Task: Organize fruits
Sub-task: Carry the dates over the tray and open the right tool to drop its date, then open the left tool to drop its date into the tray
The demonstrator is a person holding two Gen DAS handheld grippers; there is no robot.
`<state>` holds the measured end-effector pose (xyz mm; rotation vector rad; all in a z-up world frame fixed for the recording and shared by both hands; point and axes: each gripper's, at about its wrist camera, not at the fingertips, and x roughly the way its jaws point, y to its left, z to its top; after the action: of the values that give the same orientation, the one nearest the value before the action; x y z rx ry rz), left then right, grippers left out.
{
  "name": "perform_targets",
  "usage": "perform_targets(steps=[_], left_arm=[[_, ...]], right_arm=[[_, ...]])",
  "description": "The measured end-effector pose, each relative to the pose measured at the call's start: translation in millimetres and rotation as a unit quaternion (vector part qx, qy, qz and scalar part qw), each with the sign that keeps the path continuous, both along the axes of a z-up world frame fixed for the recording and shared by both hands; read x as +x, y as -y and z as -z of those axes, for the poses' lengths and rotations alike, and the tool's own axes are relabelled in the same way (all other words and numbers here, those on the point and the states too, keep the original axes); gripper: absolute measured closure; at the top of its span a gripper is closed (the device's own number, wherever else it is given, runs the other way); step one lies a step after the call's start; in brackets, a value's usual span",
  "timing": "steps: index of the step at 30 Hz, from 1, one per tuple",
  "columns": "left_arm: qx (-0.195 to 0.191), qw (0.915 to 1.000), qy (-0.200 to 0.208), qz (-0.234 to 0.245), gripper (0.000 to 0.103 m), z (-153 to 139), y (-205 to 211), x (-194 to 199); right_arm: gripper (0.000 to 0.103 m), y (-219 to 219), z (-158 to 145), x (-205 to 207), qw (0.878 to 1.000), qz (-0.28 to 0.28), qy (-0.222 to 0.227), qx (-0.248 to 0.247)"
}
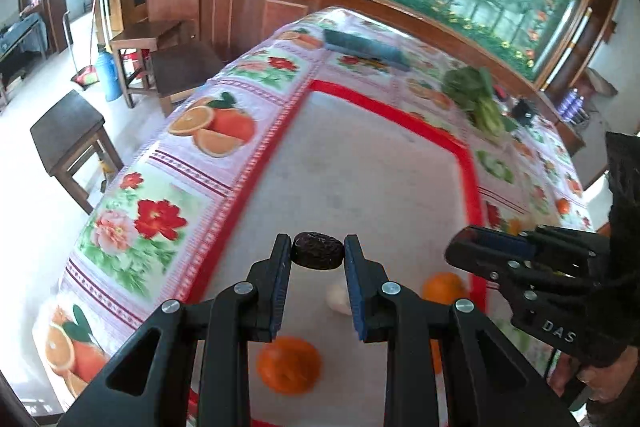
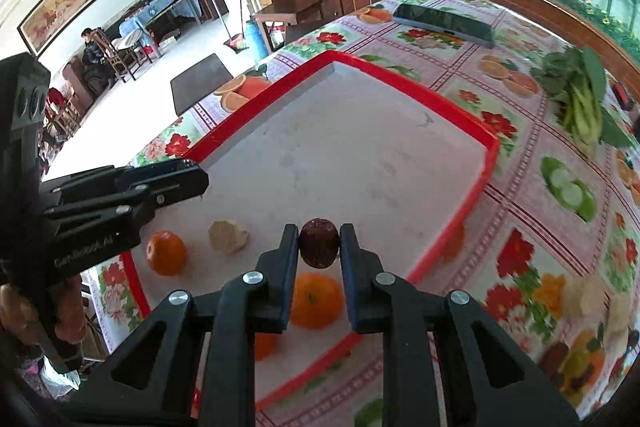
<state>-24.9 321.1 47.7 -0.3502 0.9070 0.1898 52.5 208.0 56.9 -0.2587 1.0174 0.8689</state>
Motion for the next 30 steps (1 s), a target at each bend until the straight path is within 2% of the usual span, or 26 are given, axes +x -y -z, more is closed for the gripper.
perform_targets(steps=[5,12,15,16,21,23,25,30], left_arm=[[-0.02,0.9995,-0.021,-0.015,0.077,17.5,-14.5,10.2],[-0.021,0.9985,-0.043,-0.025,0.077,31.2,-16.5,15.0],[-0.017,0.9983,-0.047,-0.029,0.077,31.2,-16.1,13.7],[-0.015,0.9983,-0.048,-0.029,0.077,30.9,-15.9,13.2],[-0.012,0.9986,-0.041,-0.033,0.077,25.3,-14.5,5.3],[-0.01,0.9988,-0.035,-0.033,0.077,22.1,-11.0,1.5],[-0.007,0.9991,-0.028,-0.031,0.077,18.7,-5.4,-1.1],[0.004,0.9998,-0.009,-0.02,0.077,7.7,18.2,-5.9]], right_arm=[[0.08,-14.9,14.6,5.3,1.0,-0.015,-0.002,-0.025],[0.079,-21.8,28.9,10.9,0.999,-0.02,-0.009,-0.043],[0.072,-19.9,31.3,12.1,0.999,-0.013,-0.009,-0.044],[0.067,-18.9,30.7,12.2,0.999,-0.009,-0.008,-0.044],[0.063,-6.7,17.6,7.5,1.0,0.008,-0.001,-0.028],[0.06,1.9,9.0,4.9,1.0,0.016,0.001,-0.021],[0.053,11.1,0.5,1.3,1.0,0.024,0.004,-0.013],[0.049,46.1,-27.2,-1.0,0.998,0.062,0.006,0.018]])
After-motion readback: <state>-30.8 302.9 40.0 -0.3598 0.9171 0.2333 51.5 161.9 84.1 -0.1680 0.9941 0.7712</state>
